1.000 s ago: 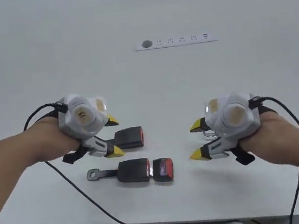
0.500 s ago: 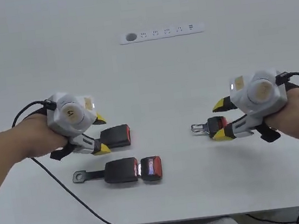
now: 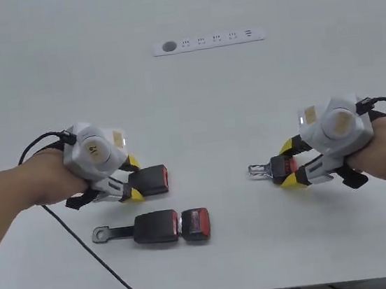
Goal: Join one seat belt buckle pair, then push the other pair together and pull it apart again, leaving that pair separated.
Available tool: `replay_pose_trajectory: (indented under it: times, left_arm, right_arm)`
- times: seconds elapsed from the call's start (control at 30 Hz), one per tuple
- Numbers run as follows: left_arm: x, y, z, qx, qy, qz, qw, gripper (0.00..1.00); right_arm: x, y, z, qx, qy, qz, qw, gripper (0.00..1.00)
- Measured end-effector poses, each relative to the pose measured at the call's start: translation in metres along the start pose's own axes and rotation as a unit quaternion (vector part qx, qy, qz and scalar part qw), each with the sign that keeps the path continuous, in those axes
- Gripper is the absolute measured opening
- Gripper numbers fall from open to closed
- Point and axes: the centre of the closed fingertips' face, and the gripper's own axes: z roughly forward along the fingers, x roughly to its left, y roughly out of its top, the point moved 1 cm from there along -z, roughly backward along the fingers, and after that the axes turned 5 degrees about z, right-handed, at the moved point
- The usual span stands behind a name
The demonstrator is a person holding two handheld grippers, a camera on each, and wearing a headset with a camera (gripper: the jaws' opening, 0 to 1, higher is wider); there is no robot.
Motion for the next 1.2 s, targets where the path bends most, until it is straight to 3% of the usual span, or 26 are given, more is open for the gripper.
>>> replay_pose_trajectory:
  times: [0.47, 0.6, 0.77, 1.0, 1.2]
  left_arm:
    - [-0.005, 0.0, 0.003, 0.001, -0.013, 0.019, 0.9997, 0.32]
    - [-0.005, 0.001, 0.006, 0.017, -0.018, 0.042, 0.9988, 0.32]
    - [-0.004, 0.001, 0.006, 0.018, -0.02, 0.038, 0.9989, 0.32]
    - [-0.005, 0.003, 0.004, 0.004, -0.013, 0.018, 0.9997, 0.33]
    - [-0.006, 0.004, 0.003, 0.002, -0.016, 0.02, 0.9997, 0.32]
  right_arm:
    - [0.0, 0.0, 0.0, 0.0, 0.01, -0.012, 0.9999, 0.34]
    - [0.0, 0.001, 0.001, 0.004, 0.009, -0.019, 0.9998, 0.34]
    - [-0.001, 0.006, 0.004, 0.006, 0.005, -0.01, 0.9999, 0.34]
    - [0.007, 0.031, 0.02, -0.004, 0.002, -0.012, 0.9999, 0.34]
    - [0.013, 0.055, 0.039, -0.017, 0.005, -0.018, 0.9997, 0.34]
